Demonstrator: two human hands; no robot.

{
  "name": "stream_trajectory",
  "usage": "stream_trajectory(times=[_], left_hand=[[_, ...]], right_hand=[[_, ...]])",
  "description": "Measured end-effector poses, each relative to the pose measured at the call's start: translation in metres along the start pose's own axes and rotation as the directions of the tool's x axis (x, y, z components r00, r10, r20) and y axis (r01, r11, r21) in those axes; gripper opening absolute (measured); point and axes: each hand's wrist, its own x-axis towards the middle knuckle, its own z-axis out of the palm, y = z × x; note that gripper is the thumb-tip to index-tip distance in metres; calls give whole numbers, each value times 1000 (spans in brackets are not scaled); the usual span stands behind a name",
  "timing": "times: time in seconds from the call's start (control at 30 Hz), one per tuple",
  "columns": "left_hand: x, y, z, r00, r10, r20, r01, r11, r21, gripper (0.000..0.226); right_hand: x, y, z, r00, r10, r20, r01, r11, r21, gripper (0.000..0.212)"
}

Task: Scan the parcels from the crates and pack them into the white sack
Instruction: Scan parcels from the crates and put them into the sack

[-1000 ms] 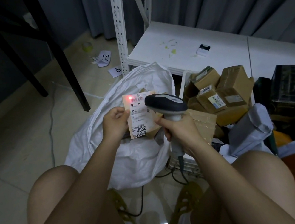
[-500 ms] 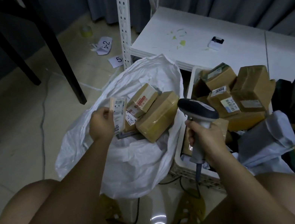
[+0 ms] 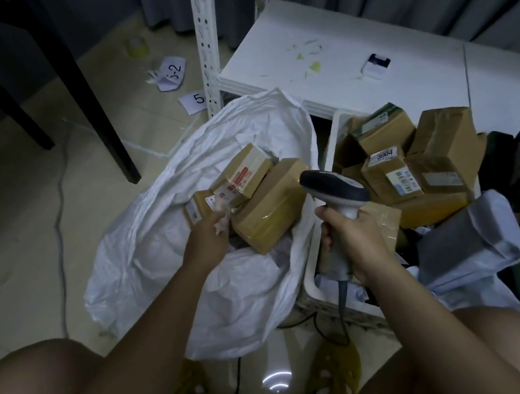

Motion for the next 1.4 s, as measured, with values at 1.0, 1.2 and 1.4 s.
stream_trajectory(times=[1.0,1.2,1.4], left_hand=[[7,162,201,941,228,248,-258,961,95,48],[13,128,203,952,256,170,-296,914,278,47],[14,122,202,964,213,160,-243,950,195,47]], right_hand=[[45,34,-191,935,157,-318,-88,972,219,13],[79,51,-157,923,310,-228,-257,937,235,44],[88,54,-154,930,341,-138,-312,930,197,50]])
